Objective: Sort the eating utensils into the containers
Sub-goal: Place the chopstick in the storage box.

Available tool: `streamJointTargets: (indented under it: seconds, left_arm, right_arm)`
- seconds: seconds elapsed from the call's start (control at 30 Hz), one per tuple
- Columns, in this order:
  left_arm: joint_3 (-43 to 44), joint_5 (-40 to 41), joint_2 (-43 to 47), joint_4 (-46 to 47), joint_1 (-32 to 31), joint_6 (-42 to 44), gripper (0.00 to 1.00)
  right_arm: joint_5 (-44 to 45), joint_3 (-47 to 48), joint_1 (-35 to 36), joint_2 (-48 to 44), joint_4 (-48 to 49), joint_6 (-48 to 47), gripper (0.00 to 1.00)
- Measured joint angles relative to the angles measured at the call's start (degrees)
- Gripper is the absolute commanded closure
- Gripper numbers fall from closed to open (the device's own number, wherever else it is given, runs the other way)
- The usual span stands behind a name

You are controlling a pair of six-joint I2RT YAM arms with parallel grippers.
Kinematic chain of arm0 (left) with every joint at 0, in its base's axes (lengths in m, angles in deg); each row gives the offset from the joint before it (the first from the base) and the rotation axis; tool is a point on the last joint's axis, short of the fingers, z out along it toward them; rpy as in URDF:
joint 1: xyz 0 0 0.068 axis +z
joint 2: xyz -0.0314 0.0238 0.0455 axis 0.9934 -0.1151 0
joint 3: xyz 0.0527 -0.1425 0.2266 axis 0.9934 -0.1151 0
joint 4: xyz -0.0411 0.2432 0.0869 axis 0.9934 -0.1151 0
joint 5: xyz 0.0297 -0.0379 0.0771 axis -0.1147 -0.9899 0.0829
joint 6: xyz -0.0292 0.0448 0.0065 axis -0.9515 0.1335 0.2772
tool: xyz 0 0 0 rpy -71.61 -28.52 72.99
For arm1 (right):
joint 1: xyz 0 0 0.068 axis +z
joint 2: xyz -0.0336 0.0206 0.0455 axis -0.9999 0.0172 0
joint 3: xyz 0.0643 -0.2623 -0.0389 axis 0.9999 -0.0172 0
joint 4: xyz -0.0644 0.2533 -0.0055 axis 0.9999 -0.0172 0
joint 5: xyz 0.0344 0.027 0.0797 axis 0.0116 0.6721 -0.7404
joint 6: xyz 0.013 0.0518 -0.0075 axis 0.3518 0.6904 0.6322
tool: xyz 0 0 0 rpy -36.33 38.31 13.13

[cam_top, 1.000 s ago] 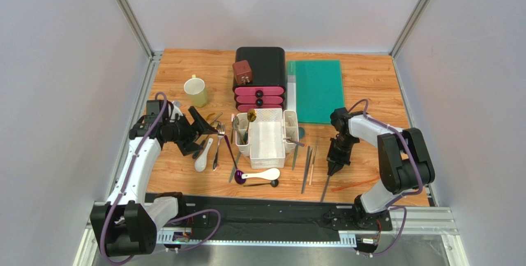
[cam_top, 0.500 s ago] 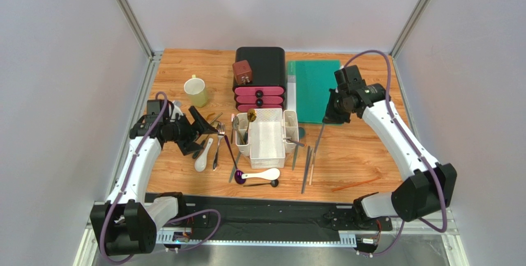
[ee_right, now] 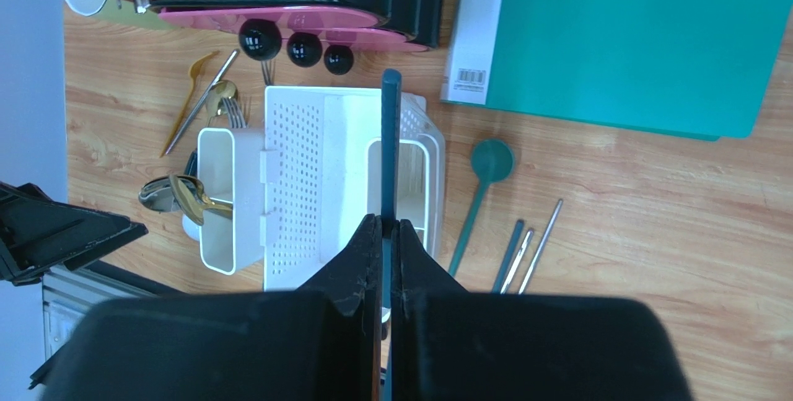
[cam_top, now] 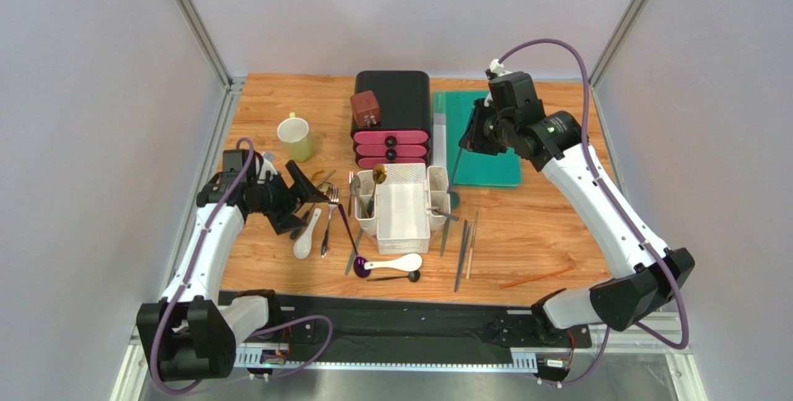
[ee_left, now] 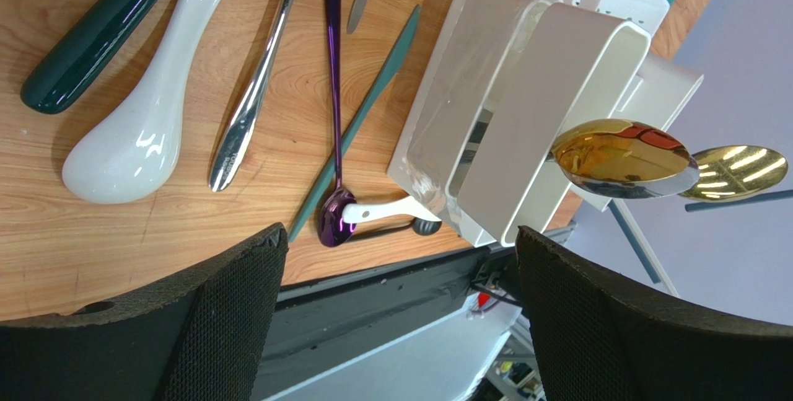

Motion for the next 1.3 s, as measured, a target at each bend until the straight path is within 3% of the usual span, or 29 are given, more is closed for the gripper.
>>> streamJointTargets:
  seconds: [0.3,0.83,1.3]
  left_arm:
    - [0.02,0.09,-0.11,-0.35,0.00,0.72,0.04]
    - [1.07,0.61,-1.88,-2.60,0.00,2.86,0.04]
    - [1.18,1.03,-1.88,-2.99,0.00,2.99,0.04]
  right_arm:
    - [3.04,-7.41,5.84,0.42,7.45,-0.17,1.00]
    - [7.63,-26.25,8.35,-5.49,23.52,-0.17,1.00]
    - [9.20,-32.81,11.63,-9.29,29.14,0.74,1.00]
